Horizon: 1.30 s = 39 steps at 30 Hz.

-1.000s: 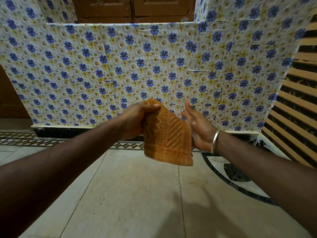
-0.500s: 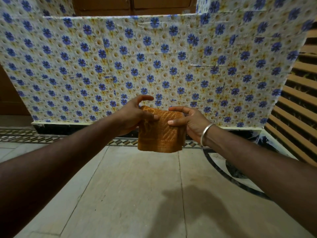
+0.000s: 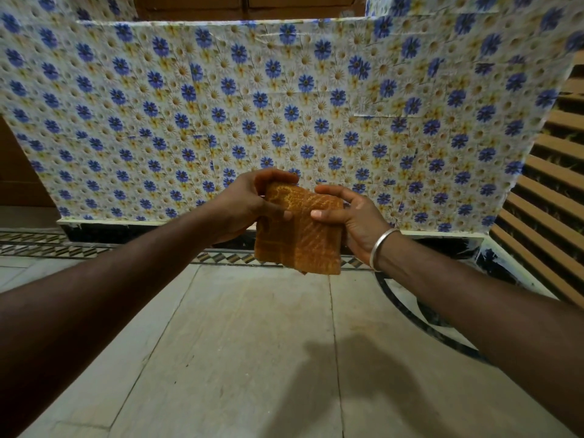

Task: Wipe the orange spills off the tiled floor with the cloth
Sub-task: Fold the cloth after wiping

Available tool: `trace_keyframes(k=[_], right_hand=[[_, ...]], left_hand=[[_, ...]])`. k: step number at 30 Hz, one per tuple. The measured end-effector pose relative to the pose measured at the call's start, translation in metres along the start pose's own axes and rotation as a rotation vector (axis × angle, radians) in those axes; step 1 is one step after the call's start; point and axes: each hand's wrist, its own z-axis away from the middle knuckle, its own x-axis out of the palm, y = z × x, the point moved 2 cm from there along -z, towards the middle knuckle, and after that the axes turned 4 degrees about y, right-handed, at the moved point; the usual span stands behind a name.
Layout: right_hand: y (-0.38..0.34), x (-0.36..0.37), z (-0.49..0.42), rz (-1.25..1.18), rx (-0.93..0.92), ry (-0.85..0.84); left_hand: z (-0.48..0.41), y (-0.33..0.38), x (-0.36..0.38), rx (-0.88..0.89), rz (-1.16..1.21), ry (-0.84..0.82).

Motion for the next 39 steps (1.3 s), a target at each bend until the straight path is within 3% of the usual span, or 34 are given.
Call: trace_keyframes(k=[6,10,15,21,24,29,34,39], right_hand=[[0.0,-0.006,-0.005,0.611,-0.157,0.026],[0.003,-0.015,-0.008,0.691,-0.194,0.078],[-0.003,-0.017,-0.008,0.72,-0.203,0.071],[-0.009,-0.017,-0.017,0.741,-0.193,0.104],[-0.01,-0.013,-0.015,0.693,-0.139,0.097],[-0.002,-0.011,-0.014,0.635,-0.065,0.137],[0.007,-0.01,-0.01,0.528,-0.008,0.272],[0.034,-0.016,-0.006,0.086,0.318,0.217]], left_hand=[[-0.001,-0.003,0.004,0.006,-0.367,0.069],[0.001,-0.009,0.002,0.072,-0.596,0.132],[0.001,-0.012,0.006,0.108,-0.57,0.167],[-0.004,-0.017,0.012,0.017,-0.199,0.133],[-0.003,-0.023,0.02,-0.108,0.037,0.169],[-0.001,-0.029,0.035,-0.258,0.17,0.28],[-0.001,-0.046,0.045,-0.255,0.147,0.122],[-0.004,-0.049,0.058,-0.182,0.134,0.24]])
